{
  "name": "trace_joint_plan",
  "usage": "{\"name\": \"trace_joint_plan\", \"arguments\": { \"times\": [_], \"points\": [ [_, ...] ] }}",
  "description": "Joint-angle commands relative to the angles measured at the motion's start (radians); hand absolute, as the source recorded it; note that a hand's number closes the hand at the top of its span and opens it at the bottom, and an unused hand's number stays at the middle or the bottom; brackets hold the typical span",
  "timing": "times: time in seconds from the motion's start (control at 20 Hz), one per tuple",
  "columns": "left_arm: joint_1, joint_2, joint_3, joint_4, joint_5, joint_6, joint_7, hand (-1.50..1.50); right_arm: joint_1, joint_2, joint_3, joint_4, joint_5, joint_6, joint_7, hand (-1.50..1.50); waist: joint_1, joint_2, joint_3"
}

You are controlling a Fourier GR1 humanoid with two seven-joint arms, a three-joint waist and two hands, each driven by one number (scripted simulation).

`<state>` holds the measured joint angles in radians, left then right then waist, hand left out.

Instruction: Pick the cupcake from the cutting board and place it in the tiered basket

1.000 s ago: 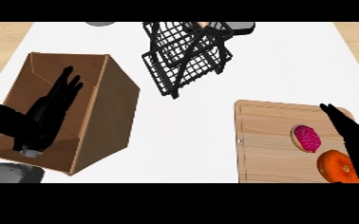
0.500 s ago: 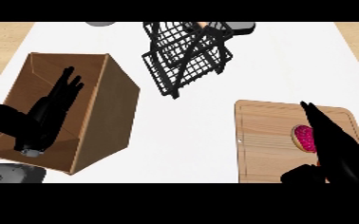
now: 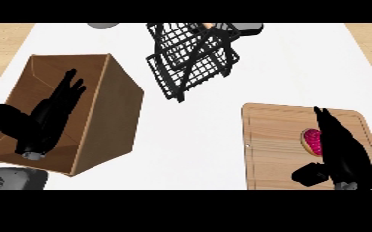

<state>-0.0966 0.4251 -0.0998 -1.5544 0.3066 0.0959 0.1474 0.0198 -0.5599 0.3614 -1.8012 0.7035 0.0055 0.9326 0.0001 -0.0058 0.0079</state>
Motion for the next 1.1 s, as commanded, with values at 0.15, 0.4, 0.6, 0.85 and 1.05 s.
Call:
{"name": "trace_joint_plan", "arguments": {
  "times": [0.15, 0.4, 0.6, 0.85, 1.05],
  "points": [
    [0.008, -0.044, 0.027, 0.047, -0.030, -0.036, 0.000, 0.00, -0.006, 0.036, -0.048, 0.043, 0.093, 0.010, -0.032, -1.50, -0.003, 0.006, -0.008],
    [-0.023, -0.042, 0.061, 0.036, -0.019, -0.049, 0.038, 0.00, -0.002, 0.030, -0.083, 0.121, -0.002, 0.112, -0.106, 1.50, -0.003, 0.007, -0.008],
    [-0.011, -0.098, 0.021, 0.042, -0.082, -0.007, 0.031, 0.00, 0.029, 0.038, -0.062, 0.156, 0.000, 0.141, -0.169, 1.50, -0.005, 0.006, -0.008],
    [0.019, -0.075, 0.078, 0.035, -0.065, -0.079, 0.012, 0.00, -0.014, 0.093, -0.019, 0.226, 0.137, 0.104, -0.195, 1.50, 0.000, 0.006, -0.008],
    [0.022, -0.086, 0.091, 0.010, -0.065, -0.097, 0.036, 0.00, -0.009, 0.095, -0.020, 0.201, 0.205, 0.090, -0.215, 1.50, -0.001, 0.006, -0.008]
  ]
}}
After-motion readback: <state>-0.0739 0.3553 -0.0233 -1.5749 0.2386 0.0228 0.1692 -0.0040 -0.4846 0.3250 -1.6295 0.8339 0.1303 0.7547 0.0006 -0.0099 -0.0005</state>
